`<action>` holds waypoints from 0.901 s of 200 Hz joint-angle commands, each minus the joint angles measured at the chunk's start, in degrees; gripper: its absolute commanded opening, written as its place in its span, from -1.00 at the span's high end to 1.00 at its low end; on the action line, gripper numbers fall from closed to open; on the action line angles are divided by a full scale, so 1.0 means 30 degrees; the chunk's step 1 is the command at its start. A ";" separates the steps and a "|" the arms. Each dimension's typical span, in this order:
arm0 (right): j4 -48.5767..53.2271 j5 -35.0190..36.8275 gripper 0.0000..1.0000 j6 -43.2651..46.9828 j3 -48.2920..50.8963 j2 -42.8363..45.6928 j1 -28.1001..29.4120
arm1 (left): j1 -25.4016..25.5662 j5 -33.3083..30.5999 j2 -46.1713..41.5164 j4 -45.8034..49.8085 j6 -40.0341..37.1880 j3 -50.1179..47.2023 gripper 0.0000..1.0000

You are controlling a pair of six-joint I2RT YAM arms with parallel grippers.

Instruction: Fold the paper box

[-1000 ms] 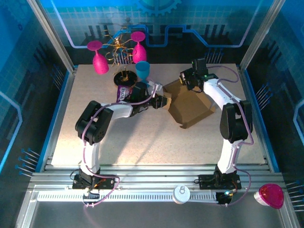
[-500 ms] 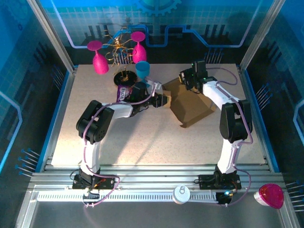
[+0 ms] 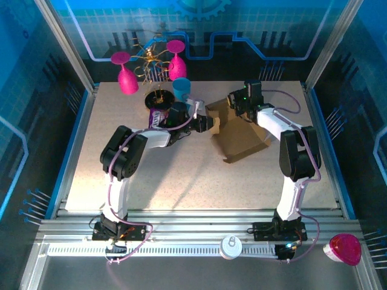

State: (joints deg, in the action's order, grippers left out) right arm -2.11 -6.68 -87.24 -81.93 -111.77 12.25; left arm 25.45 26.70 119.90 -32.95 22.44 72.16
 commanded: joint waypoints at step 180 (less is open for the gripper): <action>-0.2383 -0.0067 1.00 -0.1036 0.1868 0.0213 0.0457 | 0.0398 -0.6613 -0.0533 0.0340 -0.0809 -0.1741 0.04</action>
State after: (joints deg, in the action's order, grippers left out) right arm -8.62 -7.07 -89.08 -78.96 -112.03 12.80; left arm 26.76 11.22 120.75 -30.92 20.58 69.12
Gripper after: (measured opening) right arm 0.052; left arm 0.471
